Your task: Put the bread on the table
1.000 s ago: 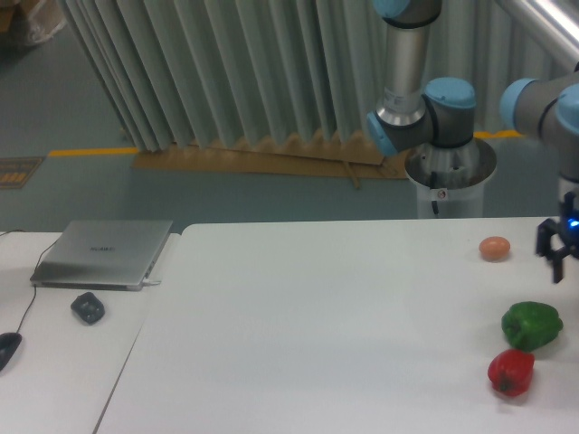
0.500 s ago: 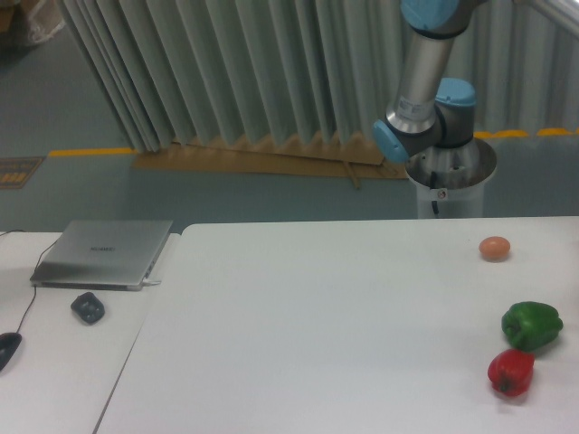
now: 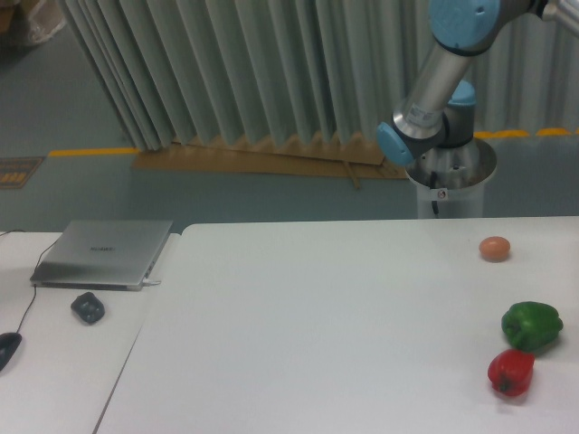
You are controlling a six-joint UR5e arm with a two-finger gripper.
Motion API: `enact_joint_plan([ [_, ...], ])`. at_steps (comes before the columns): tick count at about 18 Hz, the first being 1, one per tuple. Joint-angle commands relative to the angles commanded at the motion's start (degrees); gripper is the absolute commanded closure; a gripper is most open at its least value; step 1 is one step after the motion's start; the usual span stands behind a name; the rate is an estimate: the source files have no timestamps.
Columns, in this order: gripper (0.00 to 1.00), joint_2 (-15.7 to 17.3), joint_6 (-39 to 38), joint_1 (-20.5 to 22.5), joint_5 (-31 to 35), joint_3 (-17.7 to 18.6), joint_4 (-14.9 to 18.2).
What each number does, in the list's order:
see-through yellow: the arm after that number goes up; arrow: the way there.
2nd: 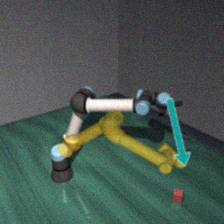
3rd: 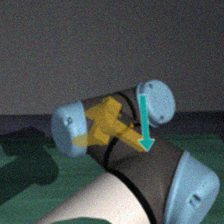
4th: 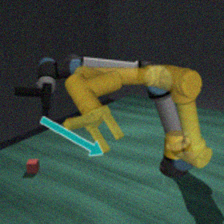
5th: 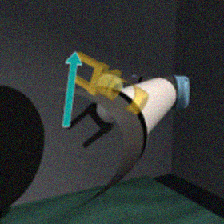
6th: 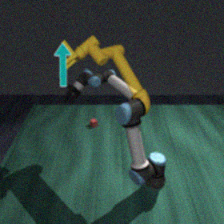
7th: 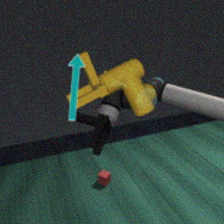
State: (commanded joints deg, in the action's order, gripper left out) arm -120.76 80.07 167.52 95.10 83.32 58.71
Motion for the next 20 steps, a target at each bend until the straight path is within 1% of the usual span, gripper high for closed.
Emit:
enact_joint_plan([
  [5, 0.0, -0.9, 0.3, -0.1, 0.0, -0.5, 0.1],
  [6, 0.07, -1.1, 0.4, -0.2, 0.1, -0.3, 0.1],
  [7, 0.42, -1.1, 0.7, -0.2, 0.0, -0.4, 0.3],
  [8, 0.51, -1.0, 0.8, -0.2, 0.0, 0.0, 0.3],
  [9, 0.52, -1.0, 1.0, -0.2, 0.0, 0.1, 0.3],
  [10, 0.57, -1.0, 1.1, -0.2, 0.1, 0.0, 0.3],
  [11, 0.58, -0.9, 1.1, -0.2, 0.1, -0.3, 0.4],
  [12, 0.67, -0.9, 1.1, -0.2, 0.2, -0.5, 0.6],
  [13, 0.68, -0.8, 1.1, -0.2, 0.1, -0.4, 0.7],
  [14, 0.73, -0.7, 1.1, -0.2, 0.2, -0.5, 0.8],
  [16, 0.73, -0.4, 0.9, 0.0, 0.2, -0.9, 1.3],
  [19, 0.73, 0.3, 0.3, 0.1, -0.1, -3.4, 5.6],
  [20, 0.73, 1.0, 0.1, -0.1, -0.3, -4.3, 7.6],
])
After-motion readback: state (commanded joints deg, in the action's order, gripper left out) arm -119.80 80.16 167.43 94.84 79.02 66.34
